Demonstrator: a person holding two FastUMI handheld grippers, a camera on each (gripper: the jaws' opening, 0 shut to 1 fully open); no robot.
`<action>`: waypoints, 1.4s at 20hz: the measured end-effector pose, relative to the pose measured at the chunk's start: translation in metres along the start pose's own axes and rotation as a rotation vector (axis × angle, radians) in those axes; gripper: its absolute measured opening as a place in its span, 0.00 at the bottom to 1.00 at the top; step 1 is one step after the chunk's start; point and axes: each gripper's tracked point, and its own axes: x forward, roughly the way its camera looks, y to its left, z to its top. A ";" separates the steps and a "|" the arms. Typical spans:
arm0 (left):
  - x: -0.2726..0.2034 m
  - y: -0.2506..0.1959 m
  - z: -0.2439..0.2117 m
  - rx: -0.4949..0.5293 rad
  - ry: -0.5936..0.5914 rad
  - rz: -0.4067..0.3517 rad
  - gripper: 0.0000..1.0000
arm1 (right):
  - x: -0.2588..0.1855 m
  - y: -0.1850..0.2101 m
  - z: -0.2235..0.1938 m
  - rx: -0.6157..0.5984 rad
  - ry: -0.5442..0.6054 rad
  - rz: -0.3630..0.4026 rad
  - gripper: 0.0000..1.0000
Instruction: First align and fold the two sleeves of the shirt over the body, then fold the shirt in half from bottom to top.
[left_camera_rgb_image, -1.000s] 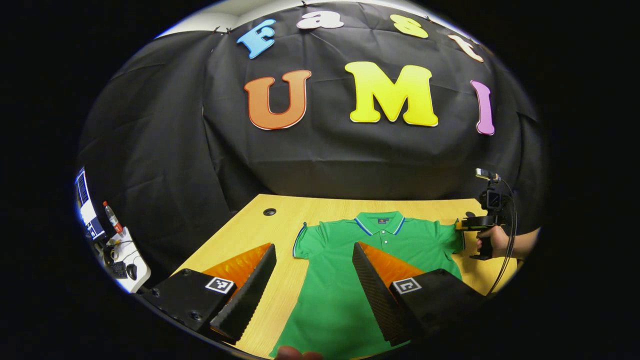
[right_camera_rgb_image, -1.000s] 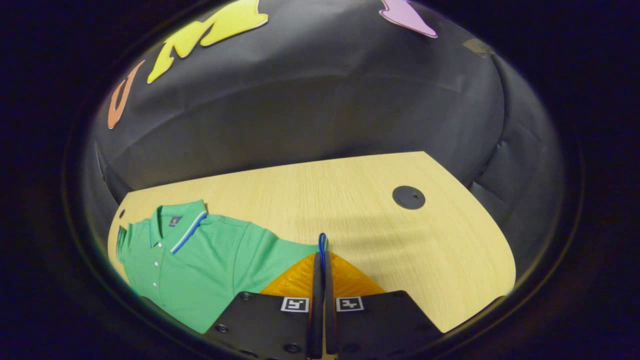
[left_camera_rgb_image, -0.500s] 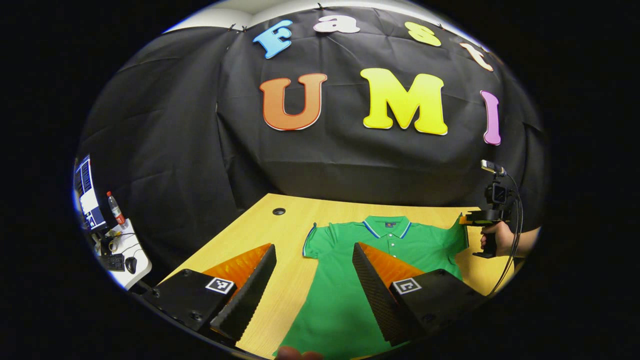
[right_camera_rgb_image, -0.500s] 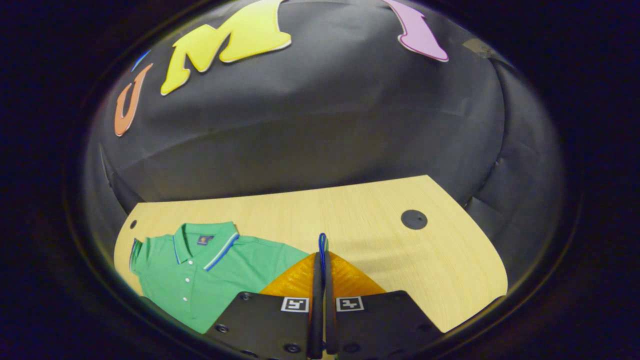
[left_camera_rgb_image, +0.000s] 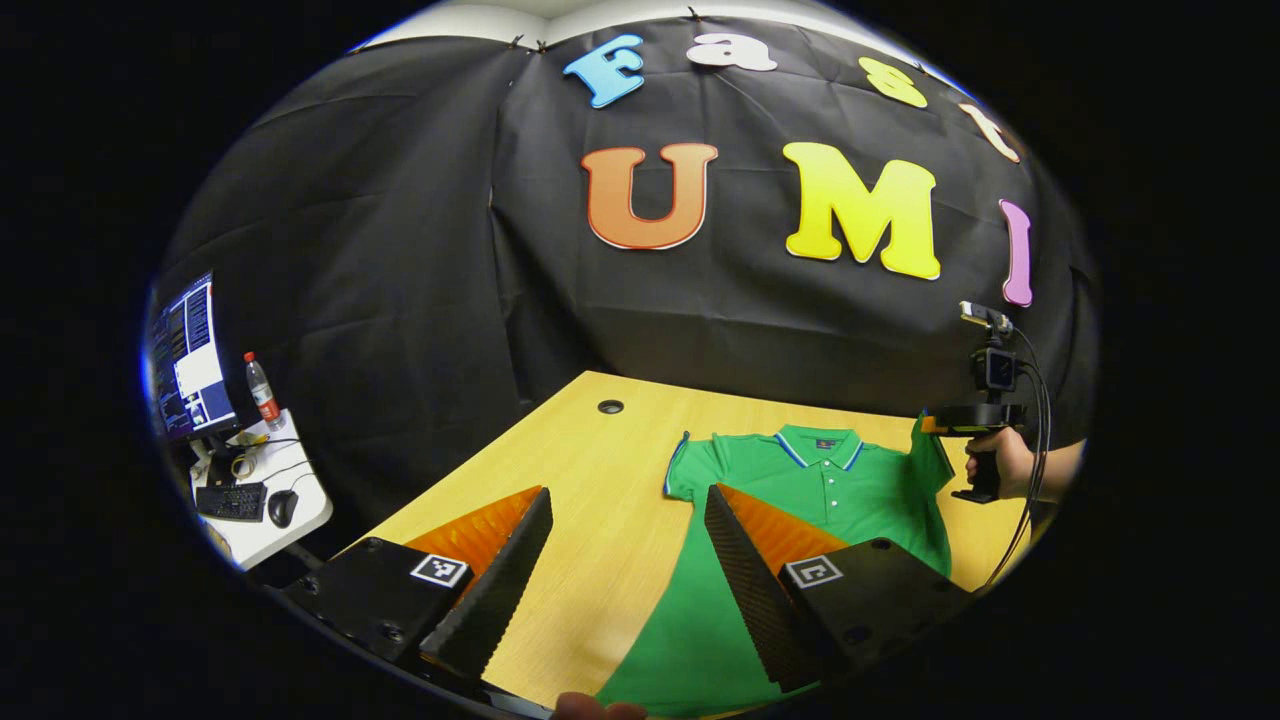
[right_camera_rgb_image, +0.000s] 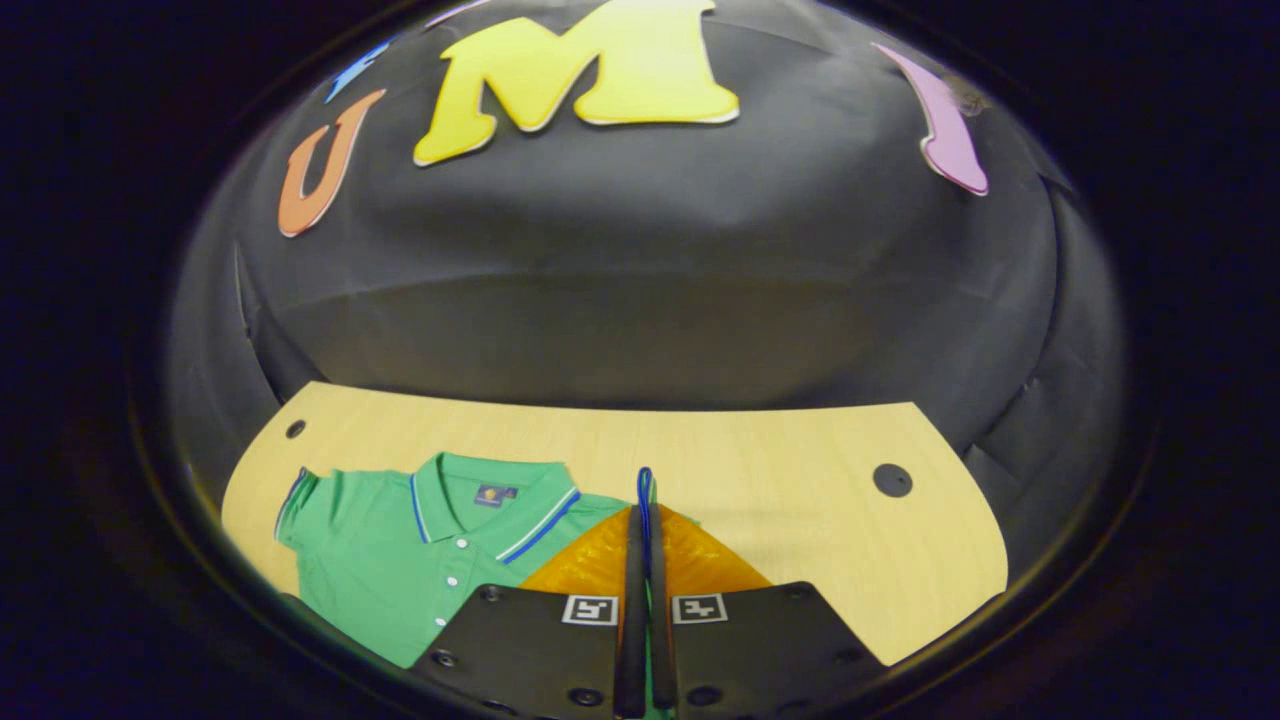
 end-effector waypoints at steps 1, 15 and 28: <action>-0.002 0.005 -0.002 0.001 0.003 0.006 0.99 | 0.003 0.010 -0.002 -0.007 0.007 0.007 0.05; 0.005 0.029 -0.005 -0.012 0.020 -0.001 0.99 | -0.004 0.061 0.009 -0.030 -0.025 0.082 0.29; 0.065 -0.005 0.001 0.065 -0.027 -0.200 0.99 | -0.155 0.046 0.027 -0.241 -0.190 0.035 0.87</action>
